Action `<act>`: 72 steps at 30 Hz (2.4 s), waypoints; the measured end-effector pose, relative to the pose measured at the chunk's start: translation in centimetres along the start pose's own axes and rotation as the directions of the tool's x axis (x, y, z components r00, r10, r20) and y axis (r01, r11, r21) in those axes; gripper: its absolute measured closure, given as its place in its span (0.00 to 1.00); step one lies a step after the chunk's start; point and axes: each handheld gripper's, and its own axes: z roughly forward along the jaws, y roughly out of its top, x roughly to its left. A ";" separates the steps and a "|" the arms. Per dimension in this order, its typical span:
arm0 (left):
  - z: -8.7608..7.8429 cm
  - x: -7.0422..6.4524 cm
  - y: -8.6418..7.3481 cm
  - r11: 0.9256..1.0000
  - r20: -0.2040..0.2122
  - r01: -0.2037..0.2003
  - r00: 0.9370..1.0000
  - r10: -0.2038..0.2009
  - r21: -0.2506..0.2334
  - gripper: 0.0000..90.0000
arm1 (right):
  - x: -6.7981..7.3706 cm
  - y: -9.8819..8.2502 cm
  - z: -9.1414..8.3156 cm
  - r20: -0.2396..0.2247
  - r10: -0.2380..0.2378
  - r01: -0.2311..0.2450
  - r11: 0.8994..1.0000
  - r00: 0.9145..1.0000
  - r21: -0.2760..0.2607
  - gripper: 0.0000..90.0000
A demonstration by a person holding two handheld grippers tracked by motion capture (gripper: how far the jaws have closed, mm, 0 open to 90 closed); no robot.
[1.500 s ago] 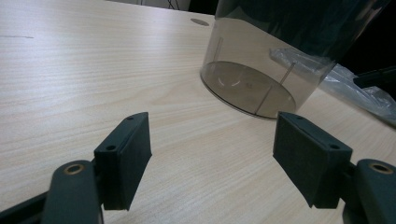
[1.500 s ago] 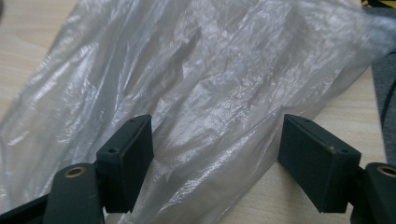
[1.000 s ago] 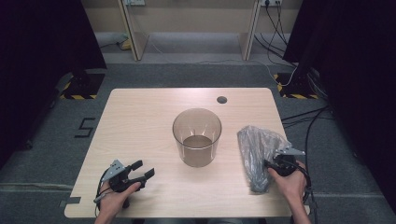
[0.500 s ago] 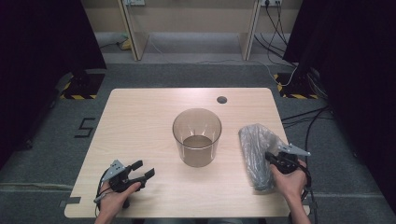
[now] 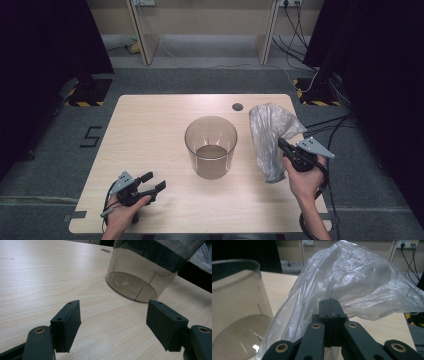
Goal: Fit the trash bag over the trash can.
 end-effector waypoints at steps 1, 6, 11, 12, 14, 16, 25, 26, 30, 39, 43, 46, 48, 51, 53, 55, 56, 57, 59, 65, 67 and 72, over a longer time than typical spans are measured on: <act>0.0 0.0 0.0 1.000 0.000 -0.002 1.000 0.002 0.000 0.30 | 0.1 0.3 0.1 -0.002 -0.003 0.003 1.000 1.000 -0.009 1.00; 0.0 -0.1 0.0 1.000 -0.004 -0.007 1.000 0.007 -0.001 0.29 | 1.0 1.6 0.8 -0.019 -0.012 0.011 0.999 1.000 -0.049 1.00; 0.0 -0.1 0.0 1.000 -0.002 -0.005 1.000 0.005 0.003 0.29 | 1.7 3.3 1.2 -0.024 -0.018 0.016 0.995 1.000 -0.096 1.00; 0.0 -0.1 0.0 1.000 -0.002 -0.006 1.000 0.006 0.003 0.29 | 1.8 3.8 1.3 -0.028 -0.019 0.016 0.994 0.999 -0.108 1.00; 0.0 -0.1 0.0 1.000 -0.002 -0.007 1.000 0.007 0.003 0.29 | 2.1 4.6 1.5 -0.030 -0.024 0.020 0.992 0.999 -0.125 1.00; 0.0 -0.1 0.0 1.000 -0.002 -0.008 1.000 0.008 0.005 0.29 | 2.3 5.3 1.8 -0.034 -0.024 0.019 0.990 0.999 -0.143 1.00; 0.1 -0.1 0.0 1.000 0.001 -0.009 1.000 0.009 0.006 0.29 | 4.6 8.5 2.6 -0.064 -0.044 0.029 0.974 0.997 -0.226 1.00; 0.1 -0.1 0.0 1.000 0.001 -0.008 1.000 0.008 0.006 0.29 | 5.0 8.8 2.8 -0.073 -0.039 0.021 0.973 0.997 -0.228 1.00; 0.1 -0.1 0.0 1.000 0.001 -0.007 1.000 0.007 0.005 0.29 | 6.3 9.6 3.5 -0.096 -0.041 0.016 0.969 0.995 -0.248 1.00; 0.1 -0.2 0.0 1.000 0.003 -0.008 1.000 0.008 0.006 0.29 | 9.2 11.0 5.9 -0.135 -0.053 0.016 0.965 0.989 -0.263 1.00; 0.1 -0.1 0.0 1.000 0.004 -0.008 1.000 0.008 0.005 0.29 | 10.3 11.0 7.1 -0.143 -0.065 0.028 0.969 0.988 -0.247 1.00; 0.1 -0.1 0.0 1.000 0.005 -0.009 1.000 0.009 0.005 0.29 | 11.2 10.9 8.0 -0.148 -0.078 0.042 0.972 0.986 -0.230 1.00; 0.1 -0.1 0.0 1.000 0.006 -0.008 1.000 0.008 0.004 0.29 | 11.7 10.8 8.5 -0.154 -0.090 0.055 0.975 0.984 -0.217 1.00; 0.1 -0.1 0.0 1.000 0.008 -0.009 1.000 0.009 0.002 0.29 | 12.2 10.6 9.1 -0.164 -0.108 0.074 0.976 0.981 -0.205 1.00; 0.1 -0.1 0.0 1.000 0.008 -0.008 1.000 0.008 0.004 0.29 | 12.4 10.5 9.4 -0.167 -0.118 0.084 0.977 0.979 -0.196 1.00; 0.1 -0.1 0.0 1.000 0.008 -0.009 1.000 0.009 0.006 0.29 | 12.5 10.4 9.5 -0.165 -0.124 0.092 0.977 0.978 -0.193 1.00; 0.1 -0.2 0.0 1.000 0.008 -0.010 1.000 0.010 0.008 0.29 | 12.6 10.3 9.6 -0.163 -0.128 0.096 0.977 0.978 -0.191 1.00; 0.1 -0.2 0.0 1.000 0.008 -0.011 1.000 0.011 0.008 0.29 | 12.7 10.3 9.7 -0.159 -0.135 0.104 0.976 0.978 -0.191 1.00; 0.1 -0.2 0.0 1.000 0.008 -0.011 1.000 0.011 0.008 0.29 | 12.8 10.3 9.8 -0.156 -0.143 0.112 0.975 0.977 -0.190 1.00; 0.1 -0.2 0.0 1.000 0.009 -0.008 1.000 0.008 0.008 0.29 | 13.3 10.2 10.1 -0.142 -0.163 0.135 0.973 0.976 -0.187 0.99; 0.1 -0.2 0.0 1.000 0.009 -0.009 1.000 0.009 0.007 0.29 | 13.4 10.2 10.1 -0.142 -0.164 0.137 0.973 0.976 -0.184 0.99; 0.1 -0.1 0.0 1.000 0.011 -0.008 1.000 0.008 0.006 0.29 | 13.9 9.9 10.3 -0.147 -0.171 0.147 0.976 0.974 -0.159 0.90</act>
